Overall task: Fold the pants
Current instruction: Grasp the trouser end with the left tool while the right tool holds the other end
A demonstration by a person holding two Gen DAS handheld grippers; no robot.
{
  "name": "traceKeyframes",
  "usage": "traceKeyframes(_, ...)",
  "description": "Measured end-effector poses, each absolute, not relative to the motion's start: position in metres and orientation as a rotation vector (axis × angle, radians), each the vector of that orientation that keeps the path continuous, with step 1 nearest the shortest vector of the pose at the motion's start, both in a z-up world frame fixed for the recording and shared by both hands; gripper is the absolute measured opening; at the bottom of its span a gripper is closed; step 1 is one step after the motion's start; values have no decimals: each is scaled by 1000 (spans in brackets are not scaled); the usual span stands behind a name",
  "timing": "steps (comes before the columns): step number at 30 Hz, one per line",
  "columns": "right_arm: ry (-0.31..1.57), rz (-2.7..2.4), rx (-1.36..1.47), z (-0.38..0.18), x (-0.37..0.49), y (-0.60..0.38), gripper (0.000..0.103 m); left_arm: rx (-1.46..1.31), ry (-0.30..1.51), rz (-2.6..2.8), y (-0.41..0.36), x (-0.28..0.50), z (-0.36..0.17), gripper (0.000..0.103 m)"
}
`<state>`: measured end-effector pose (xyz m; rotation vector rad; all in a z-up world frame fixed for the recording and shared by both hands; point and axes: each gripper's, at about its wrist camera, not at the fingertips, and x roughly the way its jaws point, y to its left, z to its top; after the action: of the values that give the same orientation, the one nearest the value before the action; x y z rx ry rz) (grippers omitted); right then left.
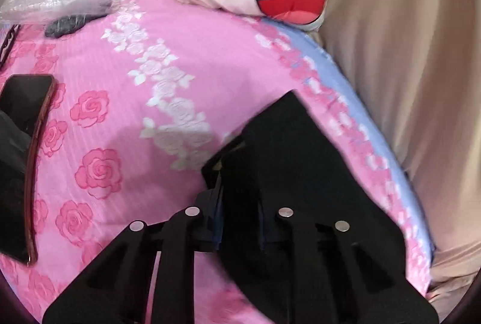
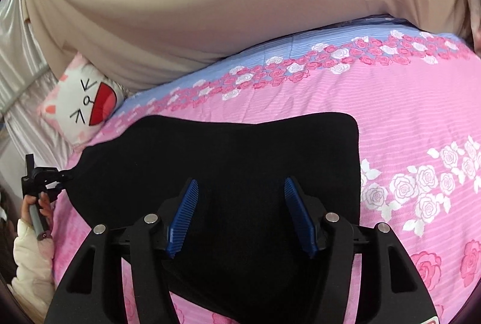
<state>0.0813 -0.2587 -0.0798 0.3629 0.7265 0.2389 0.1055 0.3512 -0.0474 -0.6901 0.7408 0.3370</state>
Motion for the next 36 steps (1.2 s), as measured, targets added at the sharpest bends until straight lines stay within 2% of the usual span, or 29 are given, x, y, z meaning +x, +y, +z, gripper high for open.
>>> traceKeyframes(4, 719, 243, 381, -81, 82, -261, 58, -510, 605, 158, 274, 91, 29, 15)
traceKeyframes(6, 714, 244, 393, -81, 82, -262, 58, -359, 556, 23, 206, 80, 64, 15)
traceKeyframes(9, 709, 245, 405, -82, 81, -264, 58, -198, 546, -130, 120, 71, 78, 16)
traceKeyframes(12, 704, 245, 418, -82, 80, -266, 58, -115, 656, -283, 40, 70, 51, 18)
traceKeyframes(14, 704, 253, 433, -82, 80, -269, 58, -62, 784, -343, -1, 75, 15, 31)
traceKeyframes(15, 705, 256, 440, -83, 81, -270, 58, -39, 861, -370, -19, 75, -6, 45)
traceKeyframes(16, 705, 259, 445, -83, 81, -270, 58, -36, 889, -373, -24, 73, -15, 60)
traceKeyframes(18, 707, 264, 454, -83, 82, -272, 59, -30, 907, -395, -27, 62, -25, 75)
traceKeyframes(21, 708, 277, 459, -82, 82, -271, 62, -4, 848, -364, -9, 40, -11, 88)
traceKeyframes(25, 734, 390, 546, -74, 84, -264, 71, 8, 725, -194, 49, 32, 21, 95)
traceKeyframes(28, 788, 538, 674, -67, 97, -245, 80, 18, 688, -48, 86, 31, 27, 95)
traceKeyframes(36, 933, 570, 540, -68, 134, -177, 80, 5, 725, 99, 140, 40, 6, 95)
